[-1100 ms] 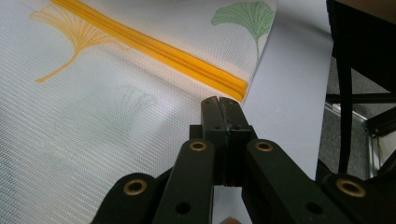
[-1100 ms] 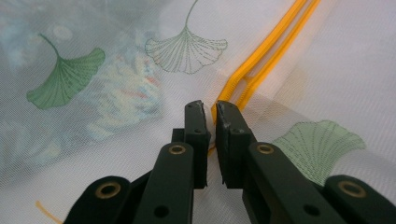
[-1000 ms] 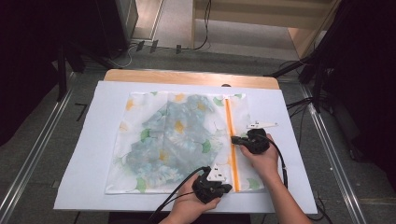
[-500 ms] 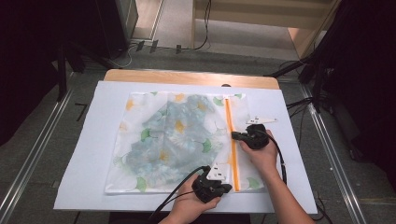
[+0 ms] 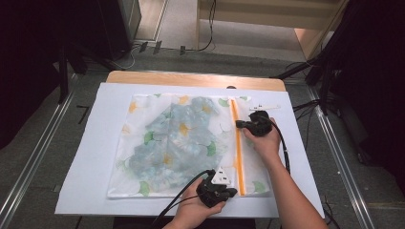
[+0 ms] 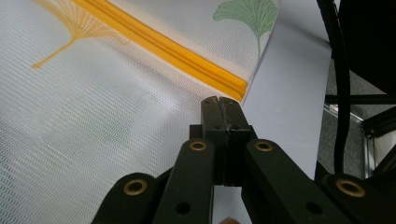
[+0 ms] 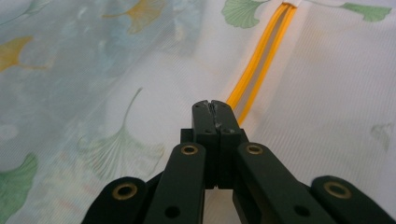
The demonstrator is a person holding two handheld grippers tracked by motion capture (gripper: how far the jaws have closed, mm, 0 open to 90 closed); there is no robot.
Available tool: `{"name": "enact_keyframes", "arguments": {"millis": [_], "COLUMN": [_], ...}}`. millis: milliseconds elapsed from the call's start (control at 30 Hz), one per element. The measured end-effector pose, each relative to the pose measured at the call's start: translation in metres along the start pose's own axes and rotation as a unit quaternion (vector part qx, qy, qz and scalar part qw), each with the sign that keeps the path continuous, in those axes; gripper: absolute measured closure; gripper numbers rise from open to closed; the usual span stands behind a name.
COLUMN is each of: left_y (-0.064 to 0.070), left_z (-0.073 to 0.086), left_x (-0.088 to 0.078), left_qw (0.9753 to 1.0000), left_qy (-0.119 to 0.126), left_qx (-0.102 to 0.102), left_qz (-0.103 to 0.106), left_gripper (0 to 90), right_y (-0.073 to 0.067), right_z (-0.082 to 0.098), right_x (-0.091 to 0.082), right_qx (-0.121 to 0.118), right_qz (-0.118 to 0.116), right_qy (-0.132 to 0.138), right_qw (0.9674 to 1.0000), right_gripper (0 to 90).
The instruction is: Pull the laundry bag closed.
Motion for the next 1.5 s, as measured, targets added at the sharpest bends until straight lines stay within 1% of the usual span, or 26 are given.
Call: {"name": "enact_keyframes", "arguments": {"millis": [167,300,467,533,667,800,867,900,933,1033,1100,1133,1167,1200,1267,1333,1367,1400,1433,1467,1500], "left_y": [0.0,0.0,0.0,0.001,0.001,0.001,0.001,0.001,0.001,0.0,0.0,-0.001,-0.002,-0.002,-0.001,-0.002,-0.003,-0.004,-0.005,-0.005,-0.006], "left_z": [0.0,0.0,0.0,0.0,0.0,0.001,0.001,0.001,0.001,0.001,0.0,0.0,0.0,0.0,0.0,0.0,0.0,0.0,0.0,0.0,0.0], "left_x": [0.0,0.0,0.0,0.0,0.0,0.0,0.0,0.0,0.0,0.0,0.0,0.0,0.0,0.0,0.0,-0.001,-0.001,-0.001,-0.001,-0.001,-0.002], "left_qw": [1.0,1.0,1.0,1.0,1.0,1.0,1.0,1.0,1.0,1.0,1.0,1.0,0.9999,0.9999,0.9999,0.9999,0.9999,0.9996,0.9993,0.9988,0.9988], "left_qy": [-0.003,0.002,0.0,0.003,0.004,0.004,0.005,0.005,0.005,0.005,0.003,0.001,0.005,0.004,0.005,0.004,0.002,0.004,0.001,0.005,0.006], "left_qx": [-0.001,-0.001,-0.001,0.003,0.002,0.004,0.002,0.001,0.002,-0.002,-0.004,-0.005,-0.008,-0.009,-0.009,-0.011,-0.014,-0.019,-0.023,-0.028,-0.028], "left_qz": [0.001,-0.001,0.001,-0.002,-0.002,-0.003,-0.002,-0.001,-0.002,0.0,0.001,0.003,0.005,0.005,0.006,0.007,0.009,0.02,0.029,0.04,0.04], "left_gripper": [90.0,90.0,90.0,90.0,90.0,90.0,90.0,90.0,90.0,90.0,90.0,90.0,90.0,90.0,90.0,90.0,90.0,90.0,90.0,88.5,81.3], "right_y": [0.007,0.017,0.026,0.029,0.033,0.037,0.038,0.039,0.039,0.038,0.037,0.038,0.039,0.039,0.038,0.037,0.036,0.035,0.034,0.033,0.03], "right_z": [-0.011,-0.02,-0.031,-0.035,-0.044,-0.054,-0.059,-0.061,-0.063,-0.067,-0.067,-0.066,-0.064,-0.061,-0.057,-0.052,-0.049,-0.045,-0.042,-0.038,-0.034], "right_x": [0.02,0.036,0.05,0.058,0.071,0.078,0.08,0.08,0.081,0.085,0.085,0.085,0.084,0.083,0.078,0.07,0.066,0.061,0.057,0.052,0.047], "right_qx": [0.001,0.011,0.017,0.019,0.035,0.047,0.05,0.058,0.06,0.047,0.053,0.057,0.065,0.069,0.058,0.048,0.041,0.041,0.042,0.039,0.036], "right_qz": [0.011,0.023,0.036,0.043,0.057,0.07,0.077,0.08,0.083,0.088,0.092,0.089,0.082,0.078,0.079,0.066,0.068,0.07,0.065,0.06,0.059], "right_qy": [-0.004,-0.009,-0.01,-0.013,-0.016,-0.011,-0.005,-0.002,-0.002,-0.004,-0.001,0.0,0.002,0.003,0.01,0.022,0.022,0.026,0.027,0.03,0.032], "right_qw": [0.9999,0.9996,0.9992,0.9988,0.9976,0.9964,0.9957,0.9951,0.9947,0.995,0.9943,0.9944,0.9945,0.9946,0.9952,0.9964,0.9966,0.9964,0.9967,0.997,0.9971], "right_gripper": [90.0,90.0,90.0,90.0,90.0,90.0,90.0,90.0,90.0,90.0,90.0,90.0,90.0,88.6,77.0,71.7,69.5,66.8,64.8,63.2,61.8]}}
Point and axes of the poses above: each handheld gripper's, and its own axes: x roughly forward along the jaws, z roughly out of its underside, y roughly to its right, the point moved 1 cm from there along x, roughly forward along the jaws, and after that the axes turned 13 degrees about y, right-handed, at the moved point
